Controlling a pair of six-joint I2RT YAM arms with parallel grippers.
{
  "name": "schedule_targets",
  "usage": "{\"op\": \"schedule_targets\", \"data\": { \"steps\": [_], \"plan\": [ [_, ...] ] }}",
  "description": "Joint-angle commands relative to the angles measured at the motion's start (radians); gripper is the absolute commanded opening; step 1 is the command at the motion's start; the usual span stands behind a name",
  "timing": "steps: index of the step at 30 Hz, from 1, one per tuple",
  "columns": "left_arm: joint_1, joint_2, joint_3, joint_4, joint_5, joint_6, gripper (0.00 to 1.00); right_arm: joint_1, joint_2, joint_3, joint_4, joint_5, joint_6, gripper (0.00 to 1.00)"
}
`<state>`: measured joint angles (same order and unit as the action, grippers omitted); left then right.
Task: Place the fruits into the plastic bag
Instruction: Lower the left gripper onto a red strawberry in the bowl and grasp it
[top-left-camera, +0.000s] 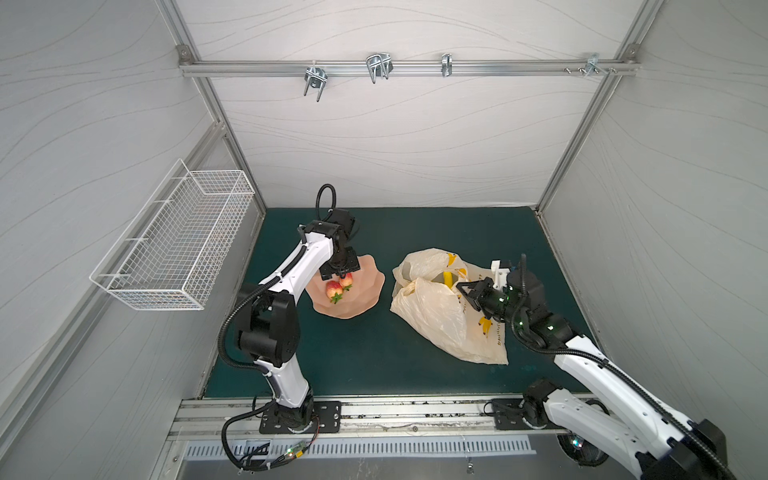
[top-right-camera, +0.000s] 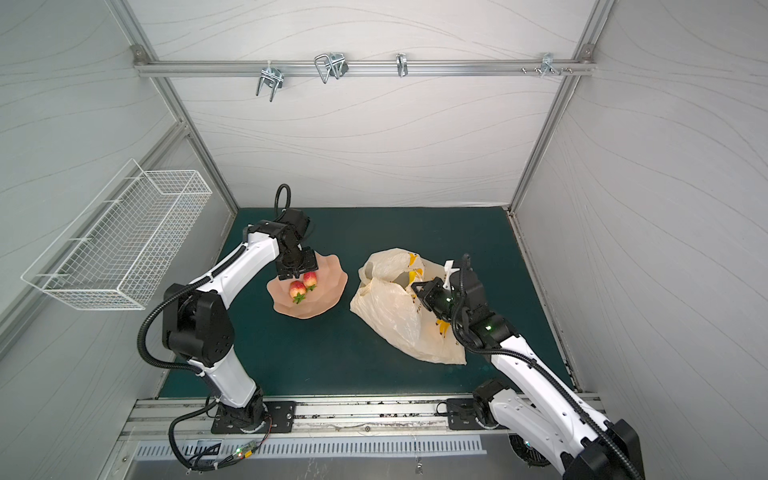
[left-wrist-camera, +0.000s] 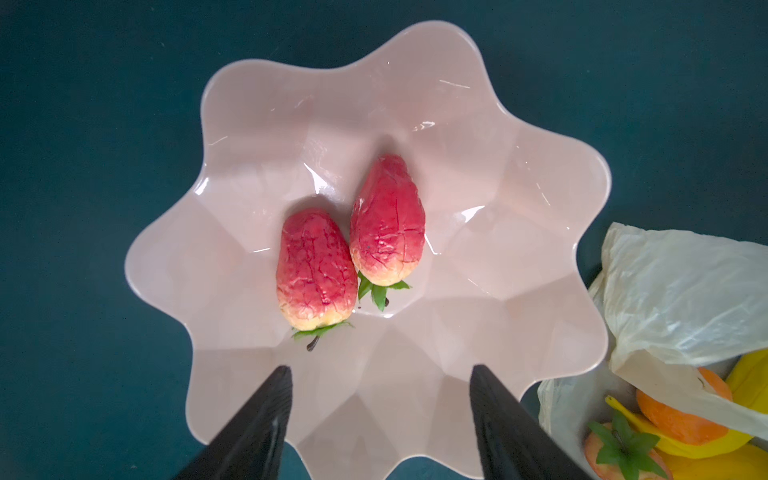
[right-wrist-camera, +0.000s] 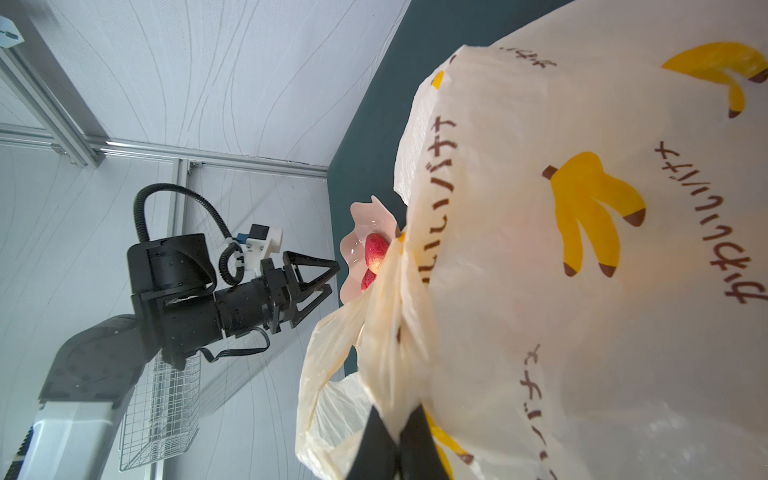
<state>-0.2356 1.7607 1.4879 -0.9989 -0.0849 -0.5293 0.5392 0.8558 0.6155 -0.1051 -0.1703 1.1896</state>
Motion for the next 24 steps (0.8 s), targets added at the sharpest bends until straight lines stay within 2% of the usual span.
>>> {"op": "schedule_targets", "data": {
  "steps": [1, 24],
  "plan": [
    [0.010, 0.045, 0.026, 0.021, 0.016, 0.024, 0.69, -0.008, 0.005, -0.001, 0.028, -0.003, 0.014, 0.00],
    [0.037, 0.248, 0.110, 0.056, 0.028, 0.067, 0.59, -0.015, 0.026, 0.012, 0.033, 0.000, 0.018, 0.00]
  ]
}}
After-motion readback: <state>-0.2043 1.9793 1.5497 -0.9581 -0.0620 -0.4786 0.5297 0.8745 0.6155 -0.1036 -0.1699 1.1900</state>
